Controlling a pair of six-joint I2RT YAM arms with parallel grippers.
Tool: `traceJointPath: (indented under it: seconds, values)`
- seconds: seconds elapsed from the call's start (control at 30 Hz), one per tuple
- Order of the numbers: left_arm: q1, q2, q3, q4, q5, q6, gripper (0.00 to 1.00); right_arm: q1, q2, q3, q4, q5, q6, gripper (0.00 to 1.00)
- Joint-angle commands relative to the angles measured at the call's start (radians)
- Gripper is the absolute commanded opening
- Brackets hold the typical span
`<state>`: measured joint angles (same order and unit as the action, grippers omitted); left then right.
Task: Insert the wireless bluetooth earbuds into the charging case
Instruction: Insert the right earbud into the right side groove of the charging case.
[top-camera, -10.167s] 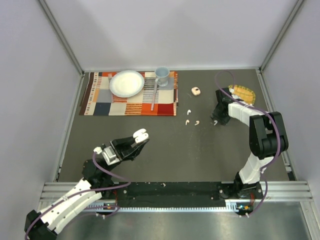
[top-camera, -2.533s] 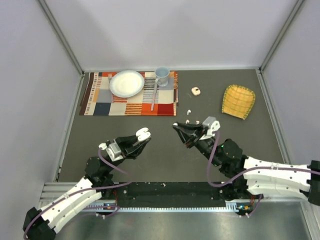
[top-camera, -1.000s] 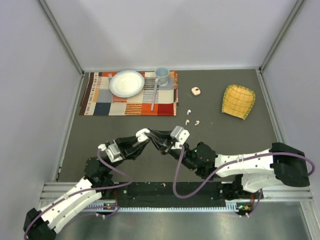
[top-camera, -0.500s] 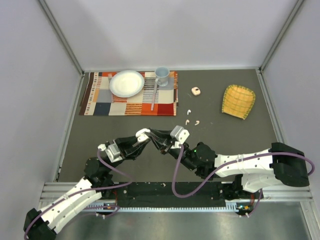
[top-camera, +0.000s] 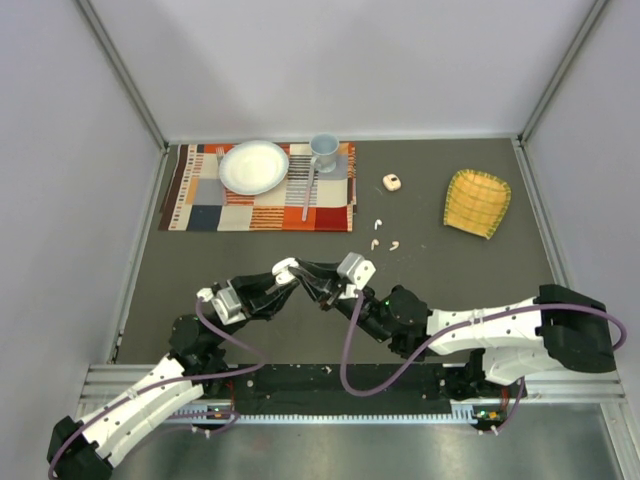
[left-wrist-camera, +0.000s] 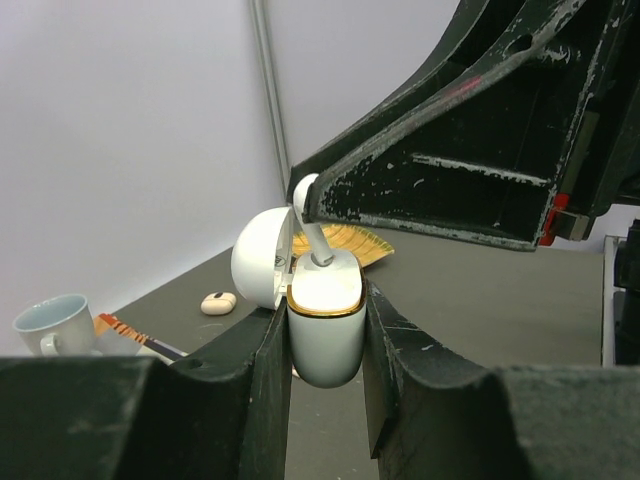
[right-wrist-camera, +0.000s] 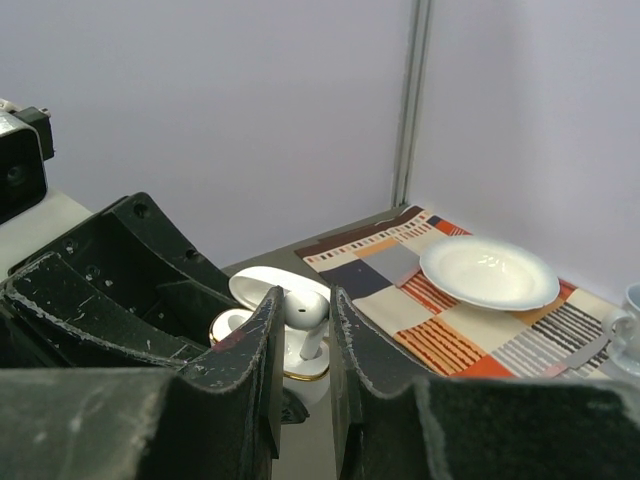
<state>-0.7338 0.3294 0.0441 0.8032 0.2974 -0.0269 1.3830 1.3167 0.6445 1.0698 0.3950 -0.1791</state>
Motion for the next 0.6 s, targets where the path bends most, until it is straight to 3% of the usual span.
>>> traceJointPath:
  seconds: [0.0, 0.4, 0.57]
  values:
    - [-0.001, -0.007, -0.059, 0.064, -0.015, -0.008, 0.00, 0.027, 0.024, 0.044, 0.009, -0.004, 0.003, 0.00]
    - [-0.001, -0.012, -0.061, 0.083, -0.040, -0.013, 0.00, 0.088, 0.093, 0.035, 0.102, 0.145, -0.223, 0.00]
    - [-0.003, -0.013, -0.064, 0.083, -0.040, -0.015, 0.00, 0.093, 0.107, 0.037, 0.139, 0.212, -0.240, 0.00]
